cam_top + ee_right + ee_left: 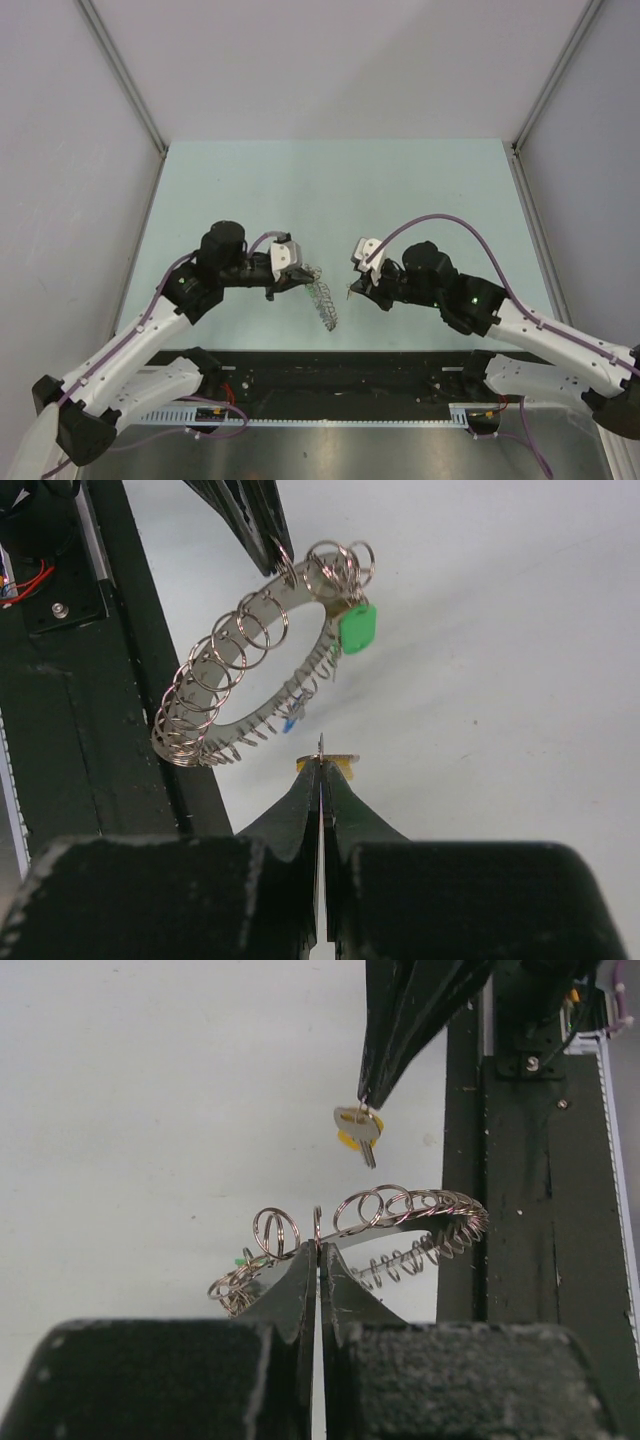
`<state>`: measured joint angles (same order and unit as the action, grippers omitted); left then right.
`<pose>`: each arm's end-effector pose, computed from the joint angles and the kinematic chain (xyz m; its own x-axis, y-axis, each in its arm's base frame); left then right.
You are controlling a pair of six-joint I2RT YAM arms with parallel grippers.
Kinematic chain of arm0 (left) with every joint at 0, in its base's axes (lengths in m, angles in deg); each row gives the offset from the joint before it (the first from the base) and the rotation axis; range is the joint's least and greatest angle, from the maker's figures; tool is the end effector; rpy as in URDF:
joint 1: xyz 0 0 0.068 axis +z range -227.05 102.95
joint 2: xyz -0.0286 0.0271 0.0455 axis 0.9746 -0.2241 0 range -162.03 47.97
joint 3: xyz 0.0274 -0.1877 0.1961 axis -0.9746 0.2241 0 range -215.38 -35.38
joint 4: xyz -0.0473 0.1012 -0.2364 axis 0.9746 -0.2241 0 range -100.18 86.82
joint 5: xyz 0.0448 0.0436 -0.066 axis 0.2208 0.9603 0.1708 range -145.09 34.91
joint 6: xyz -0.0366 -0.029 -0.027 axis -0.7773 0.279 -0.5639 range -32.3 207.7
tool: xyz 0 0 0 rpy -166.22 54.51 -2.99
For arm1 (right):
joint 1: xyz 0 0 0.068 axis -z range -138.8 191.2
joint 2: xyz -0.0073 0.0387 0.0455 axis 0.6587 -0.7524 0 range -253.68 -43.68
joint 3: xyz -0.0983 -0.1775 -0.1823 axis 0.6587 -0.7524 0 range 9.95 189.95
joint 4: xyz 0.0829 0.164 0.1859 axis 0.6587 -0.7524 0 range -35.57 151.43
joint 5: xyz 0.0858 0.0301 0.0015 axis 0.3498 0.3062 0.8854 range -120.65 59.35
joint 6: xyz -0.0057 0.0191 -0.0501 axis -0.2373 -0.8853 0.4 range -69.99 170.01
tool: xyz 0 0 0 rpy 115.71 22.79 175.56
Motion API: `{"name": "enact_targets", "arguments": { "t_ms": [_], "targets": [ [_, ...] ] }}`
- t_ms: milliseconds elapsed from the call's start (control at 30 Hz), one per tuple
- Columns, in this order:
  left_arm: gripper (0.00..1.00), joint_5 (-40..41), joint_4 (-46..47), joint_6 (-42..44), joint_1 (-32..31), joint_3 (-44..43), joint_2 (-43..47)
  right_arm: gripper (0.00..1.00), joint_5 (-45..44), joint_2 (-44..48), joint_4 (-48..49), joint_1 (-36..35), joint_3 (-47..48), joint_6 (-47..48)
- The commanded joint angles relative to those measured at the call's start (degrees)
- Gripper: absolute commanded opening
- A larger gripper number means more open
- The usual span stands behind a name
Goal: Put the keys on the keyring
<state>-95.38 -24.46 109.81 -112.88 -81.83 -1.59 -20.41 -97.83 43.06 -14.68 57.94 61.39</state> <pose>0.1396 -0.1291 0.3193 0.0377 0.3269 -0.9443 0.9821 0.1624 0.0954 0.1151 0.1812 0.3156 -0.0498 -0.4195 -0.9064 -0.9336 0.3421 -0.1071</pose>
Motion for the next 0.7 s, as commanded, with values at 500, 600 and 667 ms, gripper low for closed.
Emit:
{"name": "enact_targets", "arguments": {
  "t_ms": [500, 600, 667],
  "targets": [
    [0.0, -2.78, 5.02, 2.86, -3.28, 5.5, 2.45, 0.0, -12.18, -3.24, 1.76, -10.22, 3.25, 8.4],
    [0.01, -2.33, 5.54, 2.33, -3.28, 5.85, 2.89, 0.0, -10.95, -3.68, 2.9, -10.3, 3.25, 8.92],
    [0.0, -2.51, 5.55, 2.15, -3.28, 5.94, 3.15, 0.0, -9.64, -3.86, 3.6, -10.22, 3.17, 9.19]
  ]
}}
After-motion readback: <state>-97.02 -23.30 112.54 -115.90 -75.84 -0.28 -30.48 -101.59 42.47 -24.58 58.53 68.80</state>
